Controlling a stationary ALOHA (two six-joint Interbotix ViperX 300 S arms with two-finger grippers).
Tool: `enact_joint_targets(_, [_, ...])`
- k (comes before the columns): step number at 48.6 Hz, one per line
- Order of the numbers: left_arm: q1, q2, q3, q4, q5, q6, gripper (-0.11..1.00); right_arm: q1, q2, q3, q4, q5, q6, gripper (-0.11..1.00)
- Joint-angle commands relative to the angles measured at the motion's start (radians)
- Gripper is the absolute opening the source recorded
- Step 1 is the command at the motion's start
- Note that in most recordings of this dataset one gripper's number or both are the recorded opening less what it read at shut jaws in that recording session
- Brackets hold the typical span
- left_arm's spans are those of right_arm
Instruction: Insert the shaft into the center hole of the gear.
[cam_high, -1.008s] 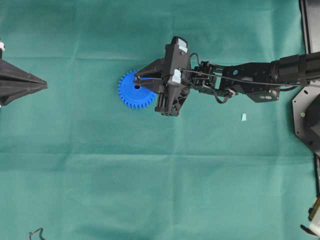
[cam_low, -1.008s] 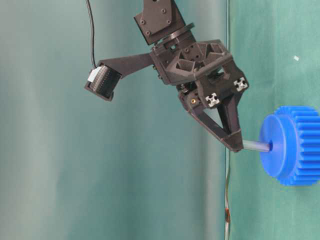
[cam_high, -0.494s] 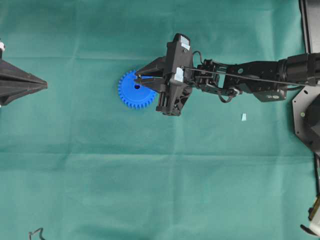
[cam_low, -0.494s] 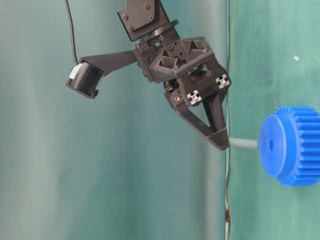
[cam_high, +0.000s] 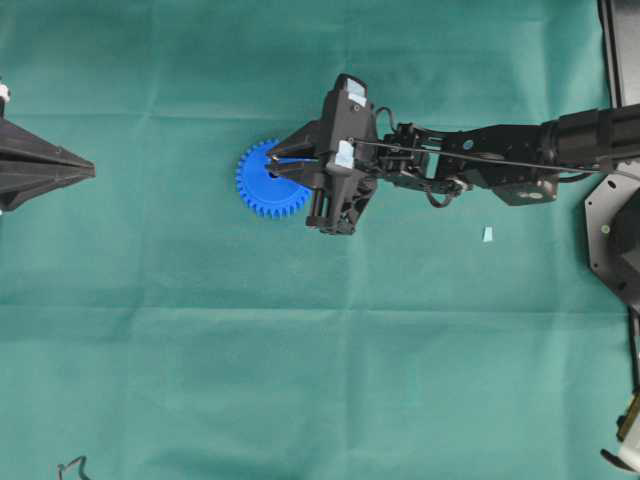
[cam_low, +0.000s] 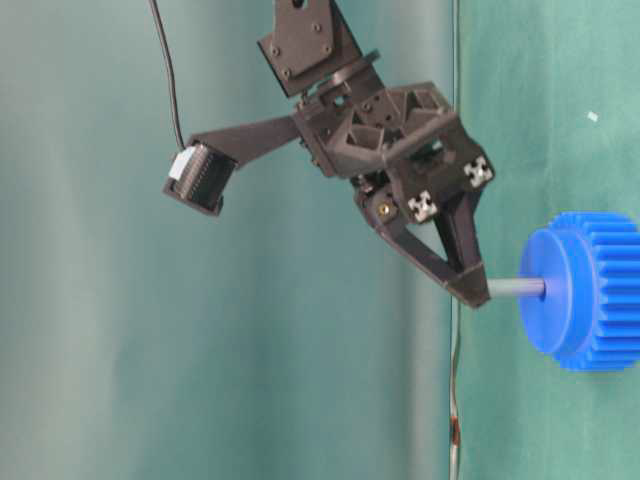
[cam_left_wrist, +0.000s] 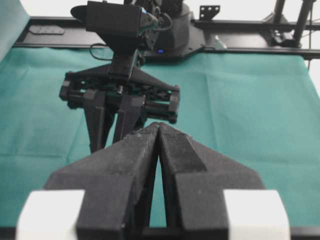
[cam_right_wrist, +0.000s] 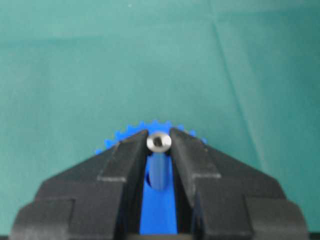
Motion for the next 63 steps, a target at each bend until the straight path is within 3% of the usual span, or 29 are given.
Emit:
enact_joint_targets(1, [0.002,0.003,-0.025,0.002,-0.006,0.0,0.0,0.0,-0.002,-0.025,0.002,-0.005,0.002,0.16])
enact_joint_targets(55, [0.002,0.003,-0.025,0.003,0.003,0.002,0.0,0.011,0.049,-0.018,0.009,-0.021,0.005,0.17])
enact_joint_targets(59, [0.002,0.003,-0.025,0.003,0.005,0.002,0.0,0.011,0.041,-0.02,0.009,-0.028,0.005,0.31])
enact_joint_targets(63, [0.002,0.003,-0.026,0.003,0.006,0.002,0.0,0.011,0.025,-0.02,0.009,-0.028,0.005,0.57])
